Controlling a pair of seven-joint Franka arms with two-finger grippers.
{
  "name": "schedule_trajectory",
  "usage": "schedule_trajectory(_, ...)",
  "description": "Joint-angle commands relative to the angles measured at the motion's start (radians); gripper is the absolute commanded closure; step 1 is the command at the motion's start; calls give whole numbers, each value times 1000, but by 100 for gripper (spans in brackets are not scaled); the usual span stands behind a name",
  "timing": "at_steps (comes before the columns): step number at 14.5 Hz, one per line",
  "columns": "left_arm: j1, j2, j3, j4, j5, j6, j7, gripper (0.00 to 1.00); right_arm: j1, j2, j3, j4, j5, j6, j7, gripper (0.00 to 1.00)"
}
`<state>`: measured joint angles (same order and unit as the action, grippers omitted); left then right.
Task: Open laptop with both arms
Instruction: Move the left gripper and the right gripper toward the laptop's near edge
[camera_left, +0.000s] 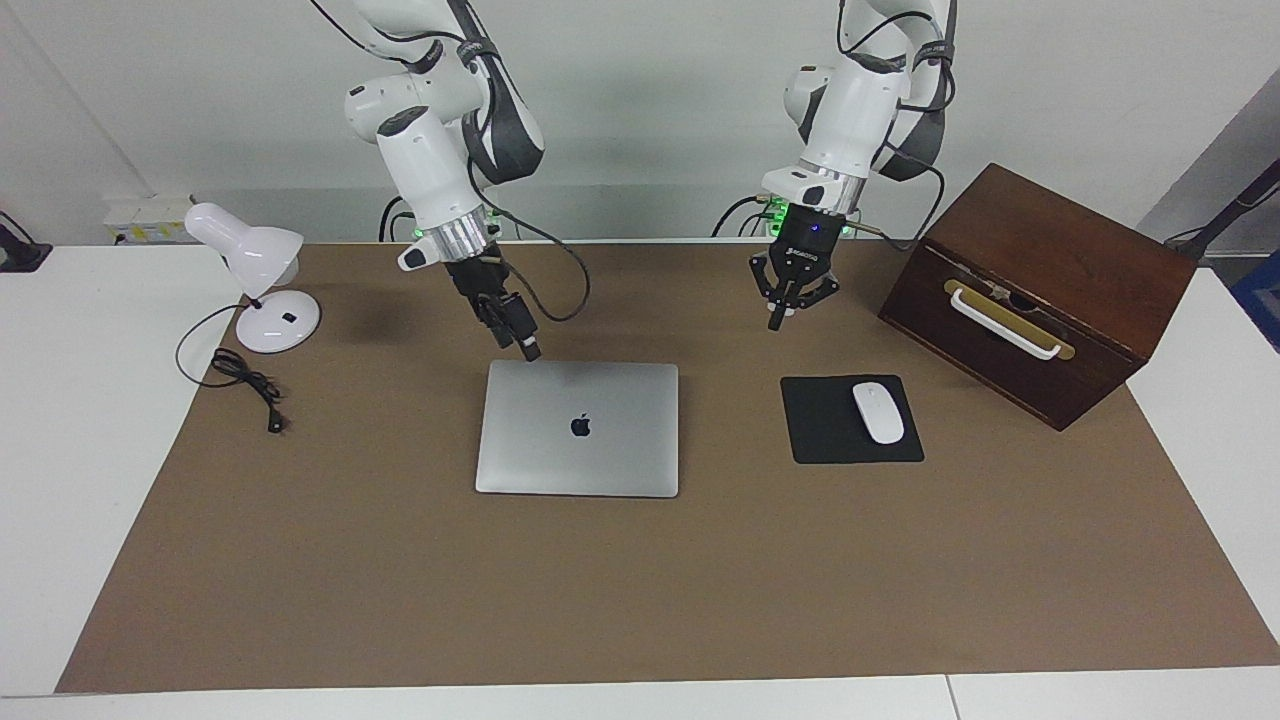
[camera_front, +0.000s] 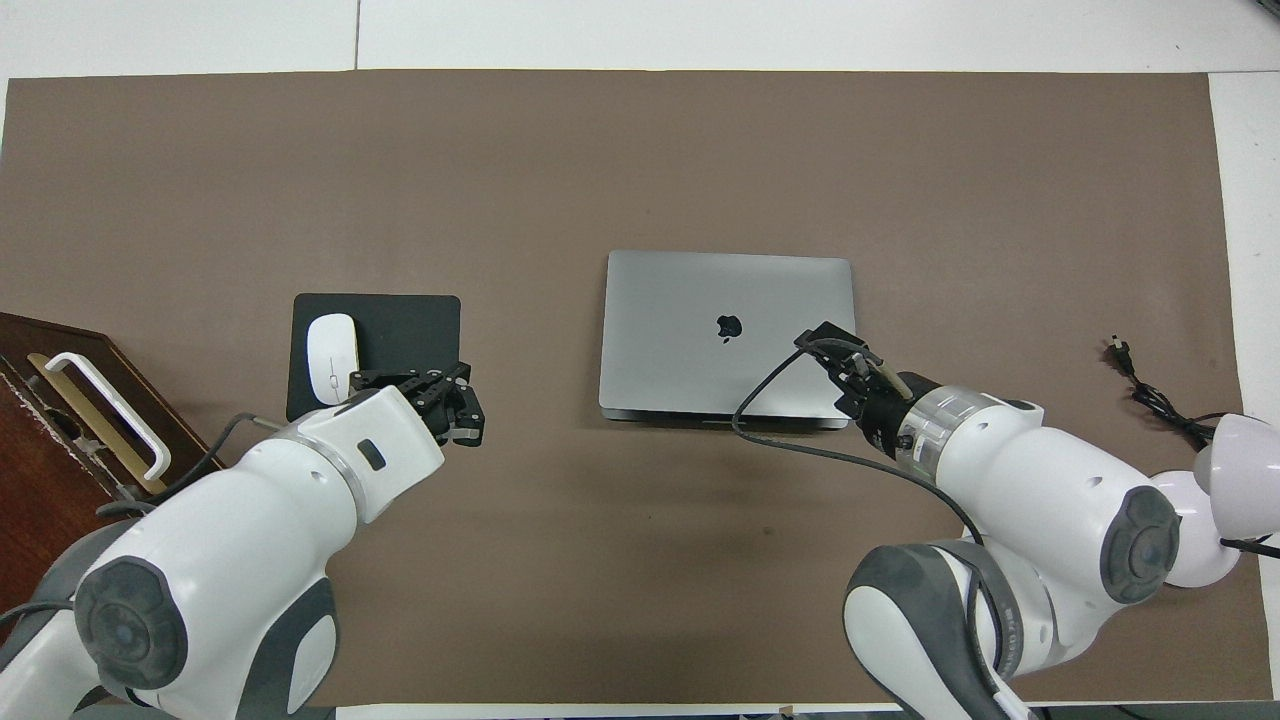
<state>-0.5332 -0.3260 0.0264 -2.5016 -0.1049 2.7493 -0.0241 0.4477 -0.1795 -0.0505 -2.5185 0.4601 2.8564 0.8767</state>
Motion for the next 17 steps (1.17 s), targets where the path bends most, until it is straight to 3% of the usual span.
schedule_trajectory(1, -51, -48, 13, -95, -12, 110, -2, 100, 55, 35, -3, -28, 79, 104, 18, 0)
schedule_trajectory(5, -94, -31, 13, -167, -12, 255, -2, 100, 121, 124, -2, -28, 159, 212, 18, 0)
schedule_trajectory(14, -220, 172, 13, -252, -12, 607, 10, 100, 210, 121, -2, -45, 258, 205, 16, 0)
schedule_trajectory(17, -255, 197, 15, -269, -12, 645, 16, 100, 209, 121, -3, -51, 265, 204, 4, 0)
